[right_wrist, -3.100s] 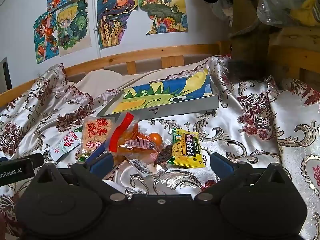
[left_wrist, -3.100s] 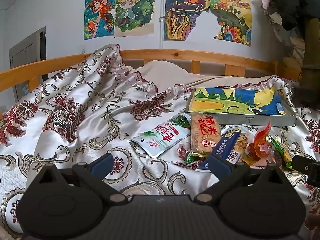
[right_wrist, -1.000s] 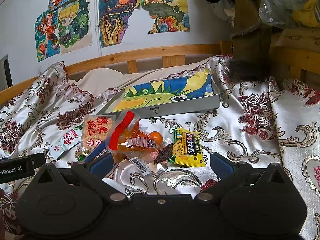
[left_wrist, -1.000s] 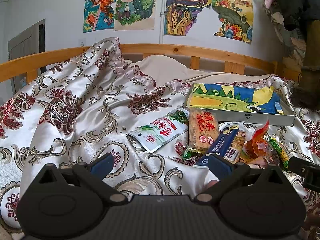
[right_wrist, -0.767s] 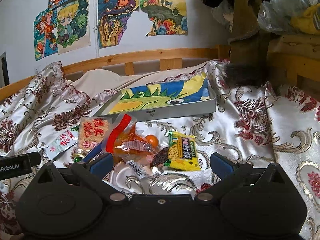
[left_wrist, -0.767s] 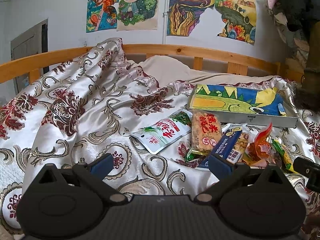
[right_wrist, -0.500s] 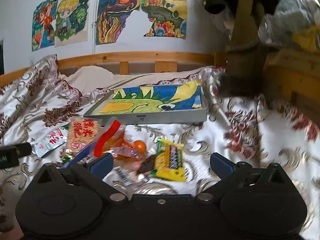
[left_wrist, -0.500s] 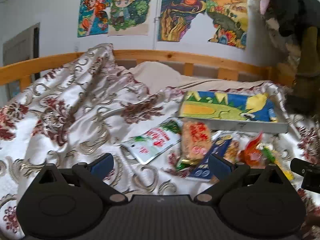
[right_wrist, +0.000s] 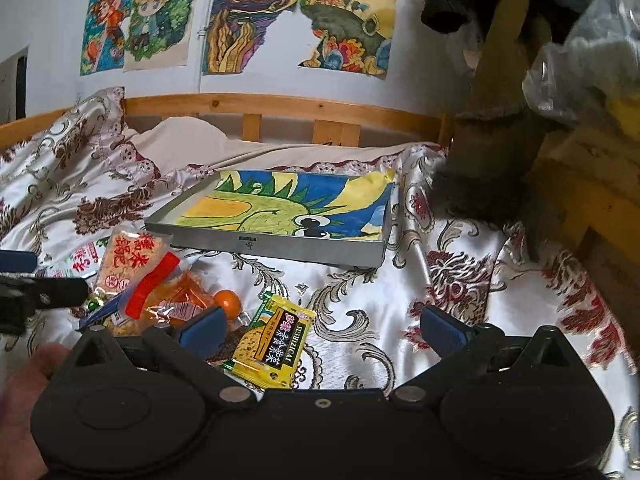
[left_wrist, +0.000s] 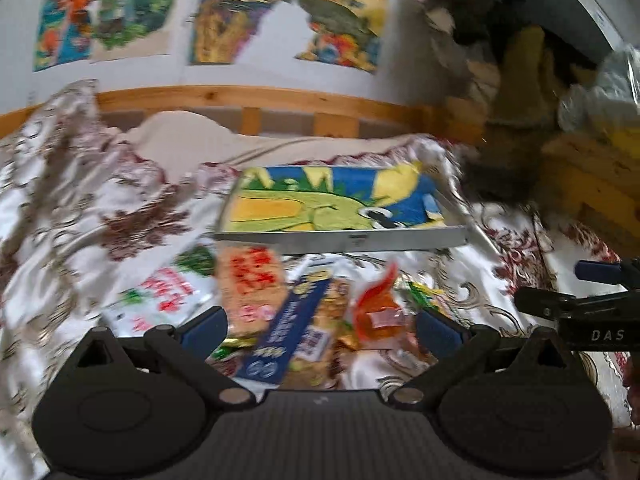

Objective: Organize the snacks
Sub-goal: 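Close the right tool on the yellow packet while the left tool reaches toward the orange jelly packet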

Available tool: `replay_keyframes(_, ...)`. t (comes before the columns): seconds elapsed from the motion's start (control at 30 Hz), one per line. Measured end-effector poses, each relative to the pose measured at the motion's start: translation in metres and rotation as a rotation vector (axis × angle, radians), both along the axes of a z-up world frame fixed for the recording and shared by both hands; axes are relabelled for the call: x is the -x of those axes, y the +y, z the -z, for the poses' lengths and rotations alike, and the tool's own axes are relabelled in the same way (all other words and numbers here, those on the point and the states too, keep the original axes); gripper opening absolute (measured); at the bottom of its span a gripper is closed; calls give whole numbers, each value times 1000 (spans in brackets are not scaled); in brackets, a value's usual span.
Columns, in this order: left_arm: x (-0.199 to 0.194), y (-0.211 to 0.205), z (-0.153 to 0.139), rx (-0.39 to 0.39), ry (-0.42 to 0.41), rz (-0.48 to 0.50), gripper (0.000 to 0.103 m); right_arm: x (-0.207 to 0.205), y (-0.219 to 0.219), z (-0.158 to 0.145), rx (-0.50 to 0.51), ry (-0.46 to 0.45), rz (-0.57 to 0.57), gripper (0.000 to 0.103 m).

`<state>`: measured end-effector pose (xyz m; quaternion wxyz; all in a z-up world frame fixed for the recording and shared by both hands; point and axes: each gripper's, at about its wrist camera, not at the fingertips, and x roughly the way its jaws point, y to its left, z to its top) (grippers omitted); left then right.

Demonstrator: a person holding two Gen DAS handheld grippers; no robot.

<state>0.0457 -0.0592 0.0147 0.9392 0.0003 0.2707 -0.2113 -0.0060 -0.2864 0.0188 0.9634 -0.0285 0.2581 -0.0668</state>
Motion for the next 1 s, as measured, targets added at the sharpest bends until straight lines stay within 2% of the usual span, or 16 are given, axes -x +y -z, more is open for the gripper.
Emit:
replay_keyframes(0.07,-9,-9,3,-6,8,36,102,-4,-1,4,-19,9,-7,102)
replay_keyframes(0.23,-34,-16,15,26,126,118,102,-18,2,20,1,91,-33,102)
replay_keyframes(0.3,-40,-12,19,42,146,124,102,-23,2,27,-11,117,-37,102)
replay_keyframes(0.37,-46,-10,21,52,157,122,102,-31,0,35,-44,135,-40,102)
replay_keyframes(0.53,-58,-13,15,85,170,150,102,-51,-6,51,-155,173,-61,93)
replay_keyframes(0.67,-65,-18,16,91,193,163,99,-66,-11,61,-244,202,-60,86)
replay_keyframes(0.83,-68,-28,20,74,223,195,91,-74,-19,66,-338,245,-21,67)
replay_keyframes(0.9,-69,-31,22,87,238,213,84,-74,-19,63,-349,250,-20,53)
replay_keyframes(1.0,-70,-36,25,91,267,225,72,-74,-13,57,-278,280,-11,51)
